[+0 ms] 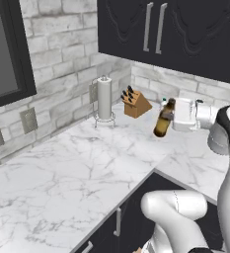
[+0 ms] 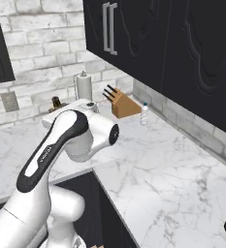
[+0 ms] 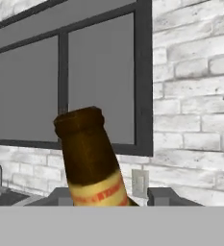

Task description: Place the drinks on the dining counter in a tight cluster.

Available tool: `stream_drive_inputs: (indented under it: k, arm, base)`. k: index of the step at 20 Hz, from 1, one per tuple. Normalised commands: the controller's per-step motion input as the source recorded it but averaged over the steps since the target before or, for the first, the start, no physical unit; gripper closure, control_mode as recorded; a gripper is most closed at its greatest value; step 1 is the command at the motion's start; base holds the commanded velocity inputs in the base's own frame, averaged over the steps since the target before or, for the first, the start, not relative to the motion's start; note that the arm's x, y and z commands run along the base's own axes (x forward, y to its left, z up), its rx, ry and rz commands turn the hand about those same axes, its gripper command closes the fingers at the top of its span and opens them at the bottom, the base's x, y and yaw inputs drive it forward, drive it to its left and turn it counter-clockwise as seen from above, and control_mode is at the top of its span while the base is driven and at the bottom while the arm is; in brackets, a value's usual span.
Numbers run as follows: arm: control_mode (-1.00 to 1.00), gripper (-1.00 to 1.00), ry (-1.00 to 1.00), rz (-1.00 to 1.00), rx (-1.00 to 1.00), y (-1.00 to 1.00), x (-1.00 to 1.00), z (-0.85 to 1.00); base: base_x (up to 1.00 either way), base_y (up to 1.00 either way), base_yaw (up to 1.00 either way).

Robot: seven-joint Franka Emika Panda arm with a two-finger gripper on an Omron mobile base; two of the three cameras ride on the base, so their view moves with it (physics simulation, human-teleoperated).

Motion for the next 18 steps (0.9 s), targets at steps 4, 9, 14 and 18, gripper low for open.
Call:
stream_drive_inputs:
  k: [4,9,14,18]
  arm:
    - [-1.0,1.0,0.01,-0.25,-0.1,0.05,0.0,0.0]
    - [-1.0,1.0,0.0,-0.15,-0.01,0.0,-0.02,0.08]
    - [-1.0,1.0,0.0,0.0,0.02,0.0,0.0,0.12]
    - [-1.0,1.0,0.0,0.0,0.04,0.0,0.0,0.05]
  base:
    - [0.0,0.0,0.0]
    - [0.0,0.0,0.0]
    - [0.0,0.0,0.0]
    - [0.0,0.0,0.0]
